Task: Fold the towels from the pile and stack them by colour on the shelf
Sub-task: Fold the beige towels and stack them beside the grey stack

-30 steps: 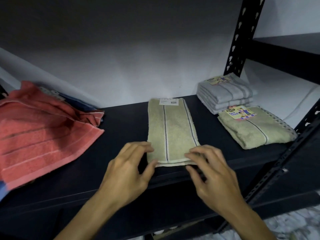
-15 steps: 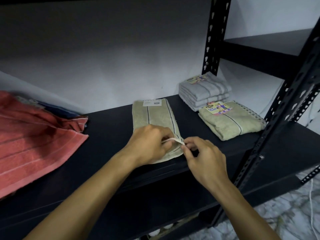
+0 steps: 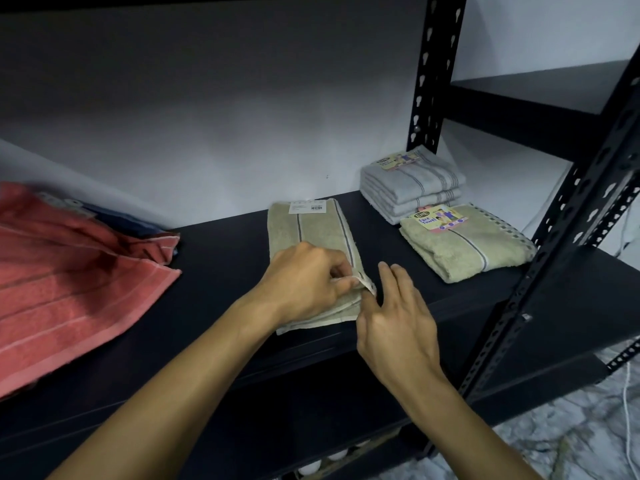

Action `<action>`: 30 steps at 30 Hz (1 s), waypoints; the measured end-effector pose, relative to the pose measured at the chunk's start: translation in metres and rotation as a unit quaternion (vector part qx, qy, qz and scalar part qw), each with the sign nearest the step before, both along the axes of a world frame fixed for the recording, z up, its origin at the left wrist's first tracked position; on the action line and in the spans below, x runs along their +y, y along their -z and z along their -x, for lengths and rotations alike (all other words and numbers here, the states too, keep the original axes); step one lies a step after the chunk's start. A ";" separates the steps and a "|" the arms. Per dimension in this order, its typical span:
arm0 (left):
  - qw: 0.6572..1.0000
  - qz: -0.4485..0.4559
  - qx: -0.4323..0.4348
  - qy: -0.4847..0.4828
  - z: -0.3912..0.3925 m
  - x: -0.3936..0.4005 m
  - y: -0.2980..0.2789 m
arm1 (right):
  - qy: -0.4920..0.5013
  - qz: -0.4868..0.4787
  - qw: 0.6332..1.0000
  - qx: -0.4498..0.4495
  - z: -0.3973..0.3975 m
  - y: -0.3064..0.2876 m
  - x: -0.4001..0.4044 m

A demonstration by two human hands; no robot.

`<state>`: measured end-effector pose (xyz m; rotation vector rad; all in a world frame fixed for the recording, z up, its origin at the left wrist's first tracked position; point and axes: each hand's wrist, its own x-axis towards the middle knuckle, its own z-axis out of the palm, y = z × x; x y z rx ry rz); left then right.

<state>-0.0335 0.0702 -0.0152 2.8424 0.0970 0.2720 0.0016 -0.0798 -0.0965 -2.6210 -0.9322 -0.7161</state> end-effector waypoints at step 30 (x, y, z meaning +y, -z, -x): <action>0.992 -0.048 0.097 -0.058 -0.160 0.116 0.059 | 0.030 -0.143 0.988 -0.041 -0.002 0.020 0.012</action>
